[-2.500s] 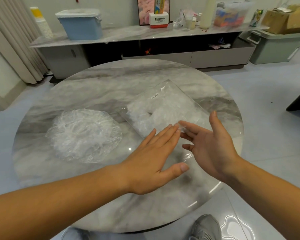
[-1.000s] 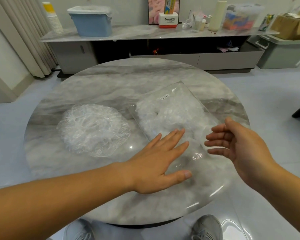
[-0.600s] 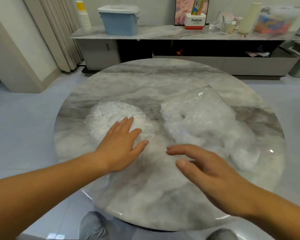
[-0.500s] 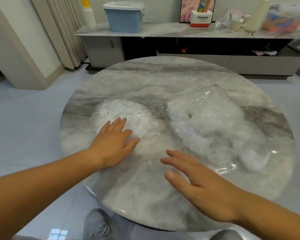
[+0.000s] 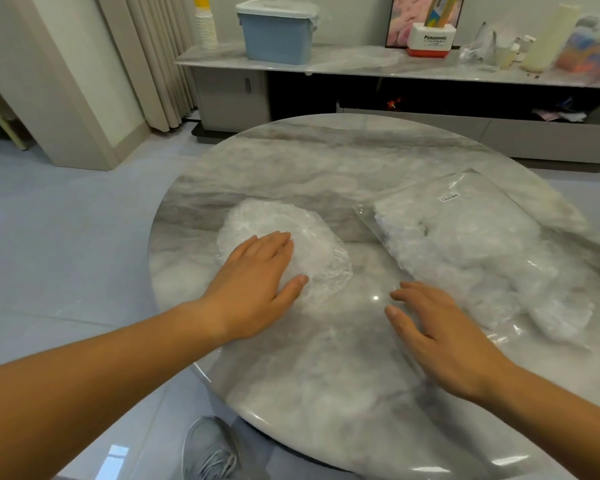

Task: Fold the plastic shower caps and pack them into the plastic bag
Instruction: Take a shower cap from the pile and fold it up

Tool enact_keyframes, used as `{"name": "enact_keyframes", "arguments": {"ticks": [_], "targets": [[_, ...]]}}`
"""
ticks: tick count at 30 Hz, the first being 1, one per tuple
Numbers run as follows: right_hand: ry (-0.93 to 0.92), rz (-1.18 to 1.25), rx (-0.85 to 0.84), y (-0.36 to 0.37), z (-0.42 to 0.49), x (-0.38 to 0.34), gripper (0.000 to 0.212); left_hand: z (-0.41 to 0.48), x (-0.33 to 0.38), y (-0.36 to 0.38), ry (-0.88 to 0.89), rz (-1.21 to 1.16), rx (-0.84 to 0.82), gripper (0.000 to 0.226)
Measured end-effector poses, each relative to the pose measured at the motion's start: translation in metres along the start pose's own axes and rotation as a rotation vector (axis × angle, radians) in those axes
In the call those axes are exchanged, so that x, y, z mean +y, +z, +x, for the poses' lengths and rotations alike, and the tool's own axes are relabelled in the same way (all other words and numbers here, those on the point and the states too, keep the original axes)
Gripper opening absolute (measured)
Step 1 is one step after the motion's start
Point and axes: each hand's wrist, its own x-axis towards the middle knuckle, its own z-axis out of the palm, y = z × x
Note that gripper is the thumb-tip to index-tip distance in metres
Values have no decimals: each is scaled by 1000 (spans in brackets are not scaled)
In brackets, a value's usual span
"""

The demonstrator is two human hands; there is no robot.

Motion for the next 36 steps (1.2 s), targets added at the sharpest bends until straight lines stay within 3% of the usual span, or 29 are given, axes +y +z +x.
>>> {"name": "enact_keyframes", "arguments": {"ticks": [6,11,13,17,24,29,33,36], "targets": [[-241,126,92,-3,-15,-10,53,-50,35,4,265,35,-9,73],[-408,66,-105,7,-31,2,55,-87,36,28,430,-90,-211,57],[-436,-2,-170,14,-35,6,52,-87,30,35,449,-149,-210,50],[-455,-32,-189,22,-40,9,46,-74,25,39,375,-270,-130,46],[-457,-15,-186,20,-42,10,51,-54,33,43,306,-311,-152,38],[-421,6,-173,20,-39,7,59,-53,37,45,110,-566,-103,35],[-389,11,-121,20,-36,6,63,-51,39,41,40,-648,-96,12],[-362,65,-52,21,-35,3,53,-51,43,35,-8,-731,-105,5]]}}
